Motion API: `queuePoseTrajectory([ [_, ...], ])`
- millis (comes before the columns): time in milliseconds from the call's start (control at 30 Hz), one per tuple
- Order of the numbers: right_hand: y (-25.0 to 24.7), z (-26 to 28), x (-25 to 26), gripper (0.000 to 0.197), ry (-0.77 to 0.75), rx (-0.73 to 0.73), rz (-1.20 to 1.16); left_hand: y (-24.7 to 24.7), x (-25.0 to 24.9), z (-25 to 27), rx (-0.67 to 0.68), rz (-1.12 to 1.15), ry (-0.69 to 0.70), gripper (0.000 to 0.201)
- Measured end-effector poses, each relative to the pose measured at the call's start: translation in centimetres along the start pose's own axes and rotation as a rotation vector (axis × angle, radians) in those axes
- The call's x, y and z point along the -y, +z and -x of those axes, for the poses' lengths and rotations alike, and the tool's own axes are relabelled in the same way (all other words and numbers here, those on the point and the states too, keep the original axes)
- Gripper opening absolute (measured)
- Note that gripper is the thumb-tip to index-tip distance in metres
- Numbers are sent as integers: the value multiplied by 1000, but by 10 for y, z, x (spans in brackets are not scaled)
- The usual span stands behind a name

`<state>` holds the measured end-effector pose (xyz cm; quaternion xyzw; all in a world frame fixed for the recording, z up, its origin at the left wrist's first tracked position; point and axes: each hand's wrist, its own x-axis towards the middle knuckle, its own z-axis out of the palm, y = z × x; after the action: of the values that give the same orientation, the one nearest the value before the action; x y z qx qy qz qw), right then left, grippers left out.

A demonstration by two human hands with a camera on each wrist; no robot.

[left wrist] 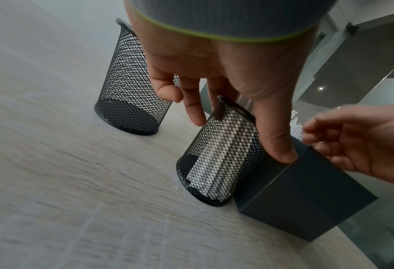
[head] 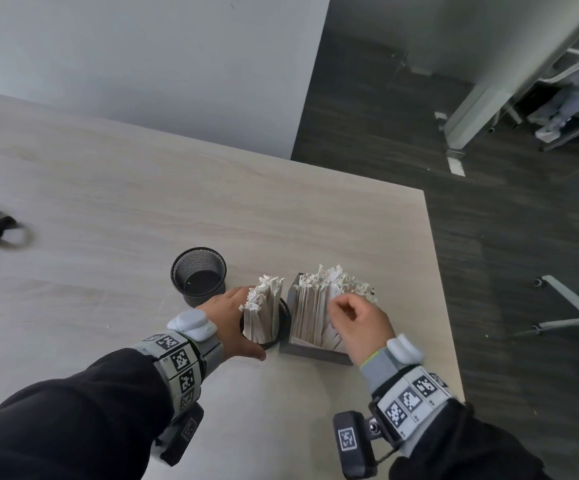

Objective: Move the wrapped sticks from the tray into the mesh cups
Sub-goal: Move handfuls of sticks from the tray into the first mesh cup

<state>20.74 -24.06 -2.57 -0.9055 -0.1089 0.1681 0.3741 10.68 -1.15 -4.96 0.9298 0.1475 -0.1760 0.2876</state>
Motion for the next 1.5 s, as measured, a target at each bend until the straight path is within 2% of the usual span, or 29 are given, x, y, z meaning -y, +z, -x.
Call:
queuePoseTrajectory([
  [33,3,4,-5,8,9,36,13,0,1,0,-2,1,1,111],
  [133,15,12,-8,42,56,113,23,1,0,0,-4,-1,0,111],
  [200,25,11,-4,57,89,121,-14,0,-1,0,-5,-5,0,111],
  [433,43,-3,22,68,97,75,152,-4,-7,0,15,-23,-9,113],
  [533,48,-5,29,61,121,60,175,-5,-8,1,13,-29,-14,112],
  [633,51,-3,30,44,70,81,231,-5,-8,2,0,-26,-4,111],
  [733,52,1,32,41,36,90,246,-5,-8,1,0,-16,2,110],
  [833,50,2,34,27,34,117,225,-5,-8,1,-8,-17,2,111],
  [1033,42,-1,29,36,34,105,131,-3,-5,1,-3,-21,-4,113],
  [1100,27,-1,26,40,45,52,100,-4,-4,0,3,-24,-6,113],
  [1167,9,-2,18,41,77,-71,-3,-4,-3,0,8,-23,-7,112],
  [1267,-19,-5,9,33,126,-225,-181,-3,-3,0,6,-18,-8,112],
  [1400,-43,-11,23,20,165,-295,-502,-4,-4,1,7,-18,-6,110],
  [1500,-40,-15,37,19,188,-292,-567,-4,-4,2,10,-26,-11,111],
])
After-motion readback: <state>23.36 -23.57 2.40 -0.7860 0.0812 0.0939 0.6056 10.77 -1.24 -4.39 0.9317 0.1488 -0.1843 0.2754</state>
